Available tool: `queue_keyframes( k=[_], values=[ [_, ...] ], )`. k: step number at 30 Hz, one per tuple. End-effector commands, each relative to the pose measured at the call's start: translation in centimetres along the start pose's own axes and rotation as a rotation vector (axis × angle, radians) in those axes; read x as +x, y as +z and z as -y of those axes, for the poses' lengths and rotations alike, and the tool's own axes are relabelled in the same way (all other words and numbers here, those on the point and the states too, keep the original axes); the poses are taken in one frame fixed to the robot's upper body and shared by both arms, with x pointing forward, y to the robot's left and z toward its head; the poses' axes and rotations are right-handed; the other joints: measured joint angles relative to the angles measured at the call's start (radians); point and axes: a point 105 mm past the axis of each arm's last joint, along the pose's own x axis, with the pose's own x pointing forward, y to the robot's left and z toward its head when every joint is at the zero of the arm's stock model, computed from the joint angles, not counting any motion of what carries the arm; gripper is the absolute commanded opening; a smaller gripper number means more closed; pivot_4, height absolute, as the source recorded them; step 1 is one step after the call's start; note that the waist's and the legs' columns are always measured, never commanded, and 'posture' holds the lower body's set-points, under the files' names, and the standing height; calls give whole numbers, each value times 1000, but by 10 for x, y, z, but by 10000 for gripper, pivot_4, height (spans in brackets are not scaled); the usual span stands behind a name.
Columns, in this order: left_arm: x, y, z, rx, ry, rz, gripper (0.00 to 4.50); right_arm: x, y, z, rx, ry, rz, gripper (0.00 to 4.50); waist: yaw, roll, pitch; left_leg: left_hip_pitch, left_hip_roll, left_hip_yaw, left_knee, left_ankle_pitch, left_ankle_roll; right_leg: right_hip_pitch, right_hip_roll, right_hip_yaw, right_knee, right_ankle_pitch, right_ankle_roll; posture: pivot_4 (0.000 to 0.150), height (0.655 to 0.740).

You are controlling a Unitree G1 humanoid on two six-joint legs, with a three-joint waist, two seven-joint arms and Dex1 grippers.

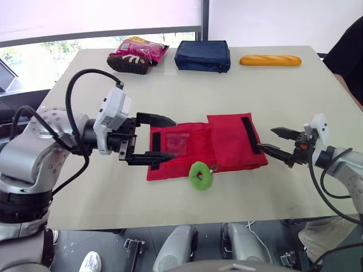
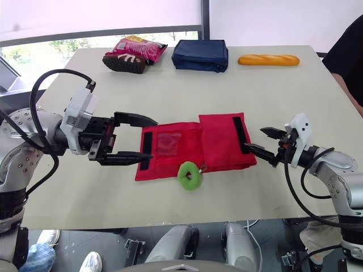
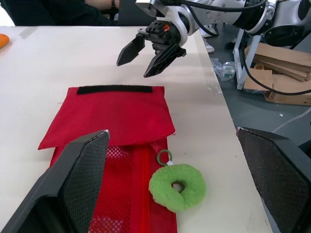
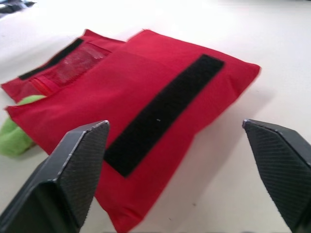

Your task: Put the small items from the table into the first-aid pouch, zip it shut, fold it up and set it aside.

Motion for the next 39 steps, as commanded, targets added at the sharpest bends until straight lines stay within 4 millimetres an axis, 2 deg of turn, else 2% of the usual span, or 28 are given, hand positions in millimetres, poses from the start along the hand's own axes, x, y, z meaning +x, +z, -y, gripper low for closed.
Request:
queue_keyframes(
  k=[1,3,6,9,14,16,21,29,33,39],
  values=[
    [-7,-11,-14,-11,235,-14,45000,-7,27,-15,-122,39,90,44205,2,1,0,0,0,0,0,0,0,0,0,0,0,0,0,1500,7395],
    [-7,-21,-22,-67,394,-10,45000,-9,34,-25,-185,69,89,44205,4,0,0,0,0,0,0,0,0,0,0,0,0,0,0,1500,7395],
    [-7,-34,-24,-126,541,-22,45000,-10,48,-35,-238,89,122,44205,4,-1,0,0,0,0,0,0,0,0,0,0,0,0,0,1500,7395],
    [-14,-67,-29,-210,785,-88,45000,-11,64,-45,-311,128,142,44205,3,0,0,0,0,0,0,0,0,0,-1,0,0,0,0,1500,7395],
    [-25,-108,-30,-337,1027,-160,45000,-4,75,-54,-388,188,47,44205,6,-1,0,0,0,0,0,0,0,0,0,0,0,0,0,1500,7395],
    [-22,-119,-25,-386,1050,-175,45000,3,82,-57,-406,203,5,44205,8,-1,-1,0,0,0,0,0,0,1,0,0,0,0,0,1500,7395],
    [-5,-133,-14,-511,1024,-148,45000,17,92,-75,-429,282,-45,44205,12,-1,0,0,0,0,0,0,0,0,-1,-1,0,0,0,1500,7395],
    [3,-155,1,-749,1012,-143,45000,24,101,-83,-447,296,-71,44205,26,-1,-2,0,0,0,1,0,0,1,-1,-1,0,0,0,1500,7395],
    [10,-156,6,-811,977,-135,45000,24,98,-81,-444,288,-77,44205,27,0,-3,0,0,0,1,0,0,1,-1,-1,0,0,0,1500,7395],
    [31,-148,11,-836,856,-91,45000,23,95,-79,-444,274,-77,44205,30,3,-5,0,0,0,1,0,0,1,-1,-1,0,0,0,1500,7395]
  ],
)
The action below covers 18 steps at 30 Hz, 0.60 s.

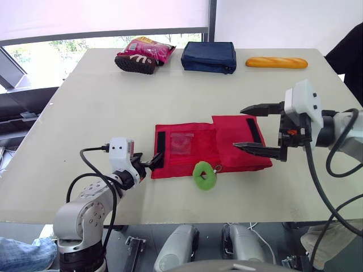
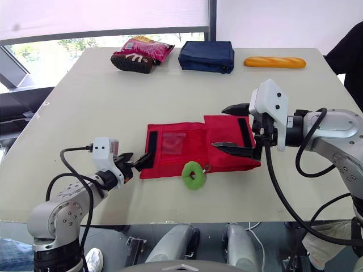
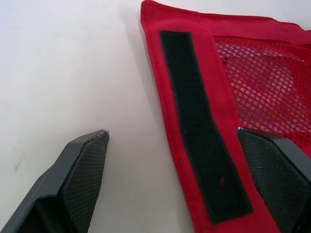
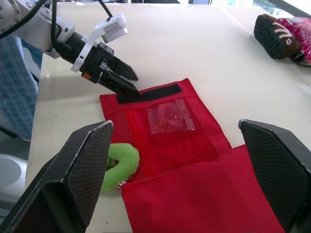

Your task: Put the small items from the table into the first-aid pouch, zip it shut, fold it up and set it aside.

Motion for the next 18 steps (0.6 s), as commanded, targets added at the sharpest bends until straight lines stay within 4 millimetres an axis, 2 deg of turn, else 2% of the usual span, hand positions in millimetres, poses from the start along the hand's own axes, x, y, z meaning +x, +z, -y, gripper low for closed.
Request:
queue_keyframes(
  k=[1,5,8,11,13,18],
  values=[
    [7,-19,19,-43,-112,-90,45000,-3,8,-1,-56,-20,17,44205,1,1,0,0,0,0,0,0,0,0,0,0,0,0,0,1500,7395],
    [10,-18,28,-50,-176,-101,36589,-2,9,-2,-58,-21,23,45000,5,1,-1,0,0,0,0,0,0,1,0,0,0,0,0,1500,7395],
    [11,-20,38,-89,-252,-125,21895,-1,9,-3,-61,-23,25,45000,5,1,-1,0,0,0,0,0,0,1,0,0,0,0,0,1500,7395],
    [11,-19,35,-133,-259,-136,7251,-1,10,-3,-63,-28,28,45000,5,1,-1,0,0,0,0,0,0,1,0,0,0,0,0,1500,7395],
    [11,-17,29,-165,-237,-128,691,-1,10,-3,-63,-32,33,45000,5,1,-1,0,0,0,0,0,0,1,0,0,0,0,0,1500,7395],
    [6,2,12,-171,-229,-58,691,-1,10,-4,-51,-35,33,45000,3,0,0,0,0,0,0,0,0,1,0,-1,0,0,0,1500,7395]
  ],
)
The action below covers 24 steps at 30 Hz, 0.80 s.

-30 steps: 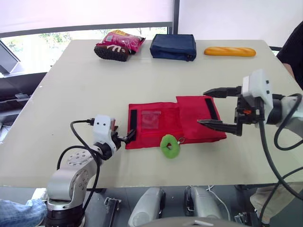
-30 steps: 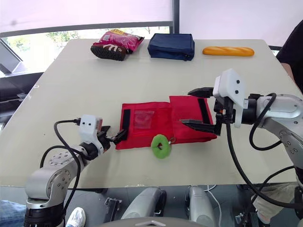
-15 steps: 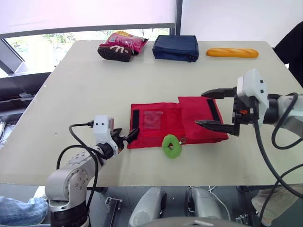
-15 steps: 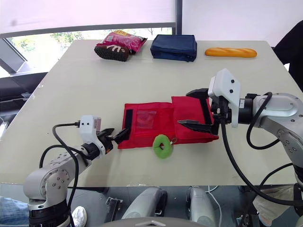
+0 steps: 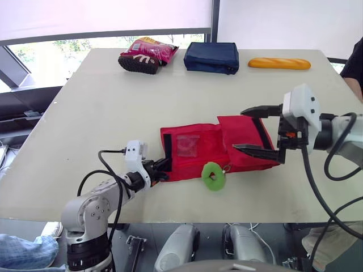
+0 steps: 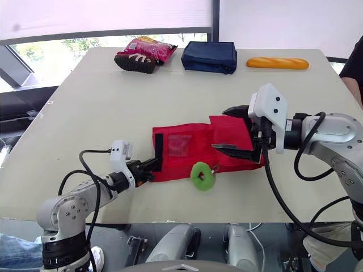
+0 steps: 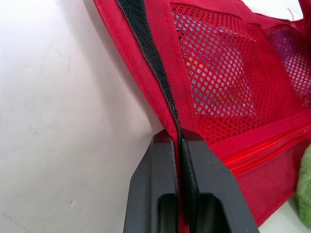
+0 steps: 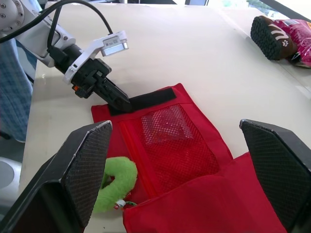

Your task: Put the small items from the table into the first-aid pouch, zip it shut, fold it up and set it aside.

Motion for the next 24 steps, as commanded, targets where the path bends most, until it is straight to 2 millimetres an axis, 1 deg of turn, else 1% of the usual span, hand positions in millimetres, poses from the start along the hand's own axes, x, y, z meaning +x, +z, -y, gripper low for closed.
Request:
queue_keyframes(
  k=[1,3,4,8,10,12,14,15,18,20,22,23,24],
  values=[
    [-10,16,-6,14,-24,47,691,-3,9,-3,-36,-8,26,45000,-3,0,0,0,0,0,0,0,0,0,0,0,0,0,0,1500,7395],
    [-23,27,-13,68,-59,46,691,-3,7,-2,-31,-14,21,45000,-7,-2,1,0,0,0,0,0,0,0,0,0,0,0,0,1500,7395],
    [-27,30,-15,83,-70,39,691,-4,6,-2,-31,-16,19,45000,-11,-2,1,0,1,0,0,0,0,-1,1,0,0,0,0,1500,7395],
    [-56,55,-38,174,-68,2,691,-4,3,0,-24,-29,18,45000,-24,-1,1,0,1,0,-2,0,-1,-2,1,0,0,0,-1,1500,7395],
    [-61,67,-40,192,-90,-1,691,-3,3,1,-28,-37,28,45000,-28,-1,2,0,1,0,-2,0,-1,-2,1,0,0,0,-1,1500,7395],
    [-64,84,-41,186,-140,10,691,0,3,2,-26,-42,46,45000,-26,-1,2,-1,1,0,-2,0,-1,-2,1,0,0,0,-1,1500,7395],
    [-65,96,-34,202,-214,11,691,3,4,2,-22,-40,60,45000,-27,-1,2,-1,1,-1,-2,0,-1,-2,1,-1,0,0,-1,1500,7395],
    [-64,99,-31,209,-238,10,691,4,4,1,-17,-36,66,45000,-28,-1,2,-1,1,-1,-2,0,-1,-2,1,-1,-1,0,-1,1500,7395],
    [-63,122,-2,249,-395,61,691,8,3,-2,-4,-16,87,45000,-29,-3,3,-1,0,0,-2,0,0,-2,0,0,-1,0,0,1500,7395],
    [-65,130,18,268,-503,65,691,11,0,-2,20,-10,102,45000,-30,-5,4,-2,1,-2,-2,0,-1,-2,0,-1,-1,0,-1,1500,7395],
    [-69,133,36,299,-610,56,0,13,-4,-1,41,-13,116,39936,-32,-5,4,-2,0,-1,-2,0,-1,-2,0,-1,-1,0,0,1500,7395],
    [-70,134,42,310,-648,52,0,13,-6,0,53,-19,127,37665,-33,-5,4,-2,0,-1,-2,0,-1,-2,0,0,-1,0,0,1500,7395],
    [-71,134,47,316,-678,45,0,13,-10,1,72,-23,138,32319,-34,-5,4,-2,0,-1,-2,0,-1,-2,0,0,-1,0,0,1500,7395]
  ],
)
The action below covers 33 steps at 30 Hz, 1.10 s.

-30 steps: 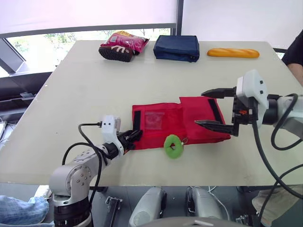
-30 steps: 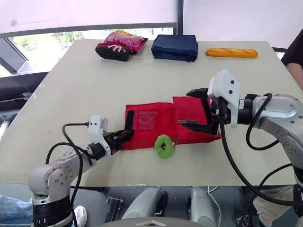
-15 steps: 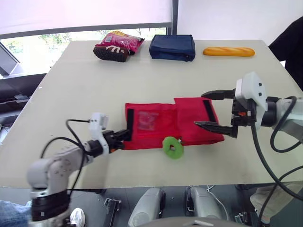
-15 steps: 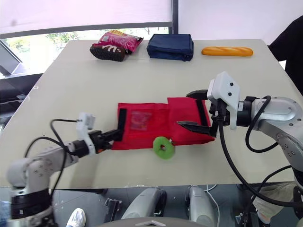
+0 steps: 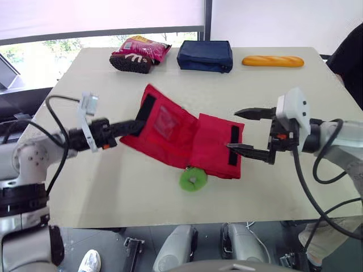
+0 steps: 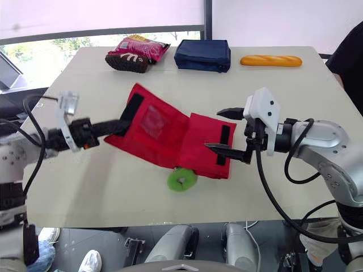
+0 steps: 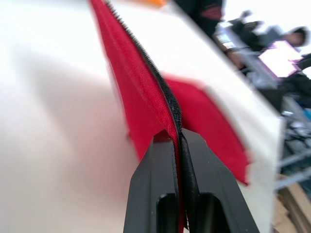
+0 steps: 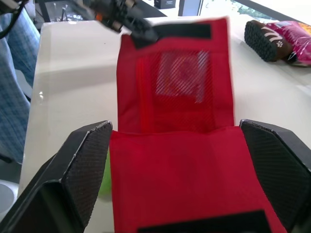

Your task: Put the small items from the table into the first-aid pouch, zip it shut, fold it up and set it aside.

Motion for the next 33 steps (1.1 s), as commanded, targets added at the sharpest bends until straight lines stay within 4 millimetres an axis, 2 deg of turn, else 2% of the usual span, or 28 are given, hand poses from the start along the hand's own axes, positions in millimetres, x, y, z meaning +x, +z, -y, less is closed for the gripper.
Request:
queue_keyframes(
  k=[1,5,7,10,14,17,20,24,28,30,33],
  values=[
    [5,12,25,47,-148,-11,0,-3,-2,6,14,-27,51,27958,-1,0,0,0,0,0,0,0,0,0,0,0,0,0,0,1500,7395],
    [13,8,25,57,-170,-44,0,-2,-30,14,57,-61,51,7741,0,0,0,0,0,0,0,0,0,-1,0,0,1,0,0,1500,7395],
    [15,7,23,54,-171,-49,0,0,-45,17,65,-72,42,975,0,0,0,1,0,0,0,0,0,0,0,0,1,0,0,1500,7395],
    [17,7,22,52,-187,-52,0,8,-71,22,74,-73,27,975,-1,0,0,1,0,0,0,0,-1,-1,1,1,2,0,0,1500,7395],
    [20,9,22,55,-208,-51,0,25,-88,23,63,-39,34,975,-2,1,0,1,0,1,0,1,-1,-2,1,1,3,0,-1,1500,7395],
    [25,12,28,61,-262,-41,0,40,-111,19,72,-7,-44,975,-2,1,0,1,0,1,0,1,-2,-2,1,2,3,0,-1,1500,7395],
    [35,13,39,63,-337,-38,0,48,-138,13,37,22,-210,975,-3,0,0,1,0,1,0,1,-2,-2,2,2,4,0,-1,1500,7395],
    [53,7,47,58,-407,-56,0,54,-141,8,41,37,-234,975,-3,-2,-2,2,0,0,0,2,-3,-1,2,2,4,1,-1,1500,7395],
    [88,-9,60,43,-515,-101,0,55,-144,8,45,16,-246,975,-3,-2,-3,3,0,0,0,2,-4,-1,2,2,5,1,-1,1500,7395],
    [98,-15,62,42,-528,-113,0,56,-144,7,47,13,-247,975,-4,-3,-3,3,0,1,1,2,-4,-1,2,2,5,1,-2,1500,7395],
    [124,-28,56,2,-502,-126,0,56,-145,5,51,14,-244,975,-5,-3,-3,3,0,0,1,2,-4,-1,2,3,6,1,-2,1500,7395]
  ],
)
